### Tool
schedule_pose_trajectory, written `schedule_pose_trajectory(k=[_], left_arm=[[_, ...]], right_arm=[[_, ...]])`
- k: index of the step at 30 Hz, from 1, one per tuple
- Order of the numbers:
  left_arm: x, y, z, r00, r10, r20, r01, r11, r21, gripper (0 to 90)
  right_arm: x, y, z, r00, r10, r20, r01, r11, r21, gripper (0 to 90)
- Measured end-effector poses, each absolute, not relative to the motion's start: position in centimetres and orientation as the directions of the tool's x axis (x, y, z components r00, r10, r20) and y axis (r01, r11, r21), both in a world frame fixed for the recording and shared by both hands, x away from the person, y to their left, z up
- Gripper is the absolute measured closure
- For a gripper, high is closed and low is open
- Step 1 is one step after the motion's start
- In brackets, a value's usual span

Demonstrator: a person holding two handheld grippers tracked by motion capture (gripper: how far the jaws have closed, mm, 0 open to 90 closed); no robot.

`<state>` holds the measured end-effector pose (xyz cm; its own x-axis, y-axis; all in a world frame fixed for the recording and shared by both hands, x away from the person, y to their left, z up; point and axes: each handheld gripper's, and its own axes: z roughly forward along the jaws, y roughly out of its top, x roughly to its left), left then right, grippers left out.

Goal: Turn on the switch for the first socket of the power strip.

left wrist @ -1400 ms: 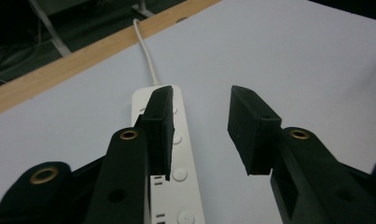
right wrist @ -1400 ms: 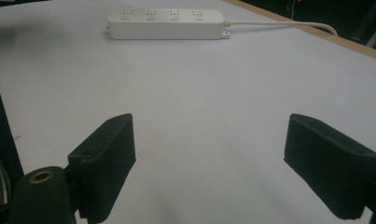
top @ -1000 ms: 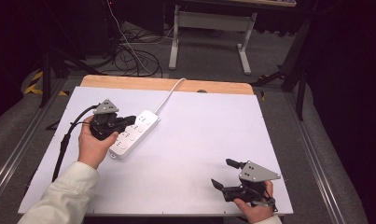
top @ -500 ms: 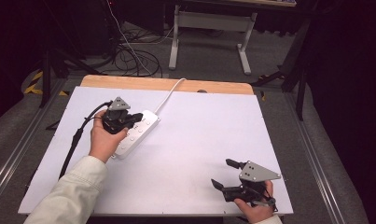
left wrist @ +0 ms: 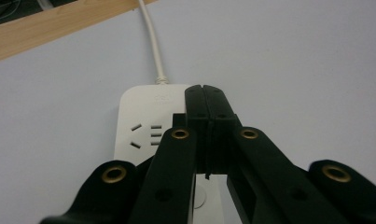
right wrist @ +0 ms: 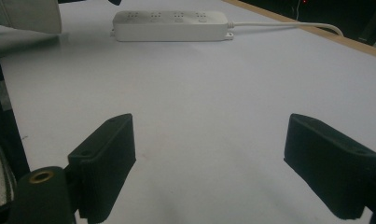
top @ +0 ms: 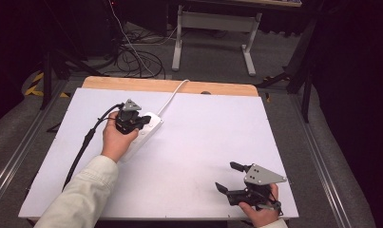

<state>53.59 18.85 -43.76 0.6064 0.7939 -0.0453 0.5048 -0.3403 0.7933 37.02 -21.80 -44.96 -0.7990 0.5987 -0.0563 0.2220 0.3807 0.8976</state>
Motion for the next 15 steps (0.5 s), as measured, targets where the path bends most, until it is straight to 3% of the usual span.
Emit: schedule_pose_trajectory(k=[15], left_arm=[[54.5,18.1,-45.0,0.543,0.834,-0.102,0.586,-0.289,0.757,90.0]], right_arm=[[37.0,-21.8,-45.0,-0.802,0.595,-0.055,0.221,0.381,0.898,17.4]])
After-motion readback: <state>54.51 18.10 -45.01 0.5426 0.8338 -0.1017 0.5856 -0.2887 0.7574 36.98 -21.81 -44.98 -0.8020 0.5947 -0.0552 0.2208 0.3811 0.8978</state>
